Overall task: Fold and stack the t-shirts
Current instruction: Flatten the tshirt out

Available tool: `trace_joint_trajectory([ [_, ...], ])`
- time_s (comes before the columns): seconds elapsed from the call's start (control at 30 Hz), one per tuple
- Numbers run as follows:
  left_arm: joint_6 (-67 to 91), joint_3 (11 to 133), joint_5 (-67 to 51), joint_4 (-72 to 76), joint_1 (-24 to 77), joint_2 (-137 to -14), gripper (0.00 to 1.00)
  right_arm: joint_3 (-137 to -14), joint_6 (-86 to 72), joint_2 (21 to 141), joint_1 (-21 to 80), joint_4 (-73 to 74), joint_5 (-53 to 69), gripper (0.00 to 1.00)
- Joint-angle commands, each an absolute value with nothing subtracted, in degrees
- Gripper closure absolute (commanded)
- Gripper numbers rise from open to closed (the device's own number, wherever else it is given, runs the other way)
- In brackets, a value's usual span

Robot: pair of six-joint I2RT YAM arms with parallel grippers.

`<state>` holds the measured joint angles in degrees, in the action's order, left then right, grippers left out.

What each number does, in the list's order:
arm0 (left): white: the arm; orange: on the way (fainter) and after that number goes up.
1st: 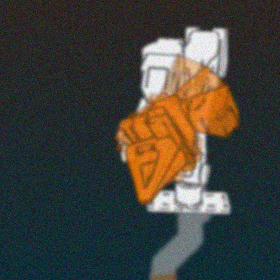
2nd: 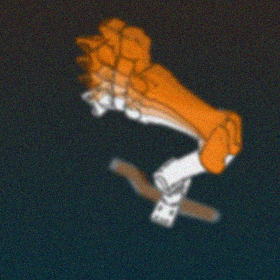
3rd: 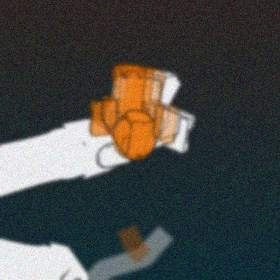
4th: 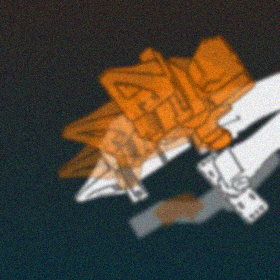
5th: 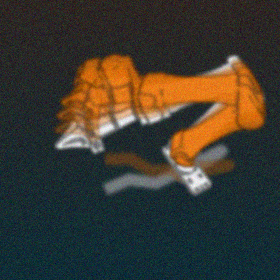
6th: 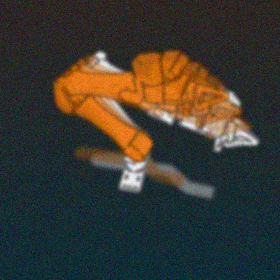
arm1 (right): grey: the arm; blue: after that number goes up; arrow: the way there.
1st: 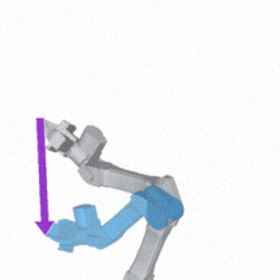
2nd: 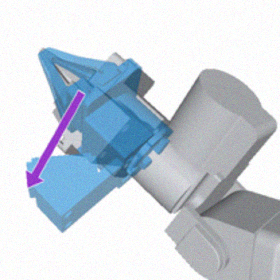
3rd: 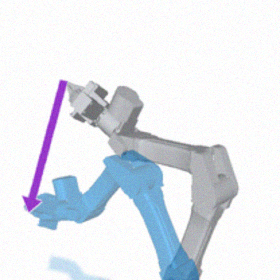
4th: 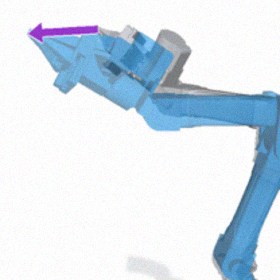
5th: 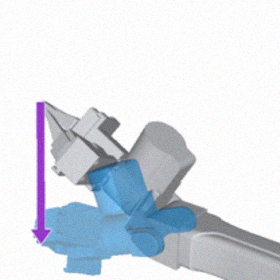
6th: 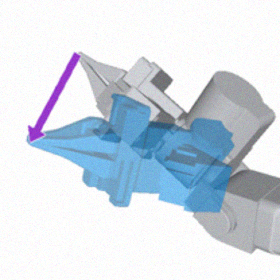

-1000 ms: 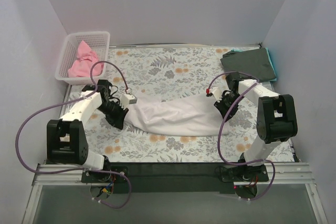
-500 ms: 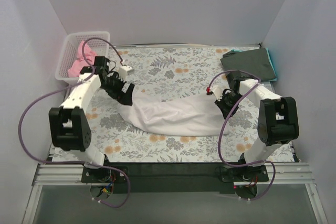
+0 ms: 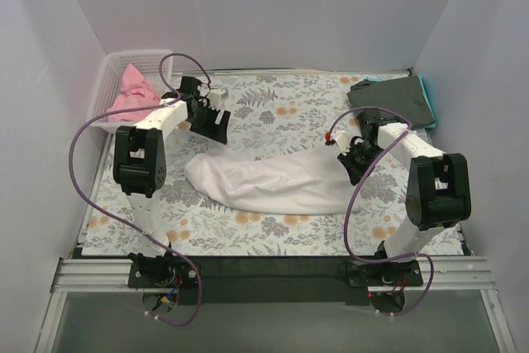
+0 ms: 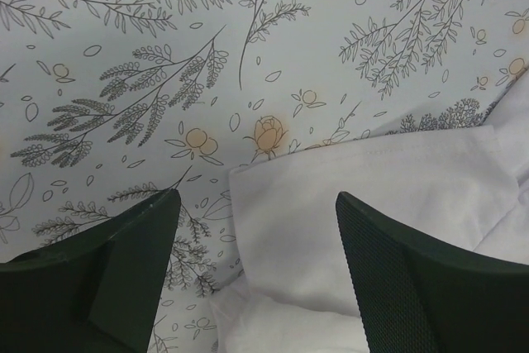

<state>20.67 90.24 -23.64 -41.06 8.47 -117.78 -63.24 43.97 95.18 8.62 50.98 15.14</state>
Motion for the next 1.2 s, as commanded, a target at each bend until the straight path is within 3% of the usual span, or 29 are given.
trace_joint_trajectory([
  [0.0, 22.0, 87.5, -20.0, -38.6, 9.8, -116.1, 0.31, -65.0, 43.3, 92.9, 8.4, 51.5, 16.2, 0.99],
  [0.07, 22.0, 85.3, -18.7, -38.0, 10.4, -115.9, 0.33, -64.8, 43.4, 92.7, 8.4, 51.5, 16.0, 0.99],
  [0.3, 22.8, 81.0, -18.1, -36.5, 12.1, -114.9, 0.55, -65.0, 43.9, 92.2, 8.4, 51.5, 15.1, 0.99],
  [0.33, 23.2, 81.5, -18.3, -36.4, 12.1, -114.9, 0.61, -65.0, 43.9, 92.2, 8.3, 51.5, 15.1, 0.99],
  [0.37, 23.9, 82.2, -18.5, -36.1, 12.1, -115.0, 0.78, -65.2, 44.0, 92.4, 8.4, 51.4, 14.9, 0.99],
  [0.43, 25.1, 86.2, -18.5, -35.7, 11.7, -114.8, 1.00, -65.7, 44.1, 92.6, 8.3, 51.2, 14.3, 0.99],
  [0.77, 26.2, 109.3, -26.2, -40.6, 4.3, -113.6, 1.00, -70.3, 43.8, 91.7, 7.7, 51.1, 14.0, 0.99],
  [1.1, 24.2, 99.0, -28.6, -39.6, 3.0, -107.2, 1.00, -77.5, 40.1, 95.9, 7.9, 51.2, 16.2, 0.99],
  [1.17, 23.0, 96.5, -28.0, -38.7, 2.8, -105.2, 1.00, -78.7, 39.2, 97.0, 8.2, 51.3, 17.3, 0.86],
])
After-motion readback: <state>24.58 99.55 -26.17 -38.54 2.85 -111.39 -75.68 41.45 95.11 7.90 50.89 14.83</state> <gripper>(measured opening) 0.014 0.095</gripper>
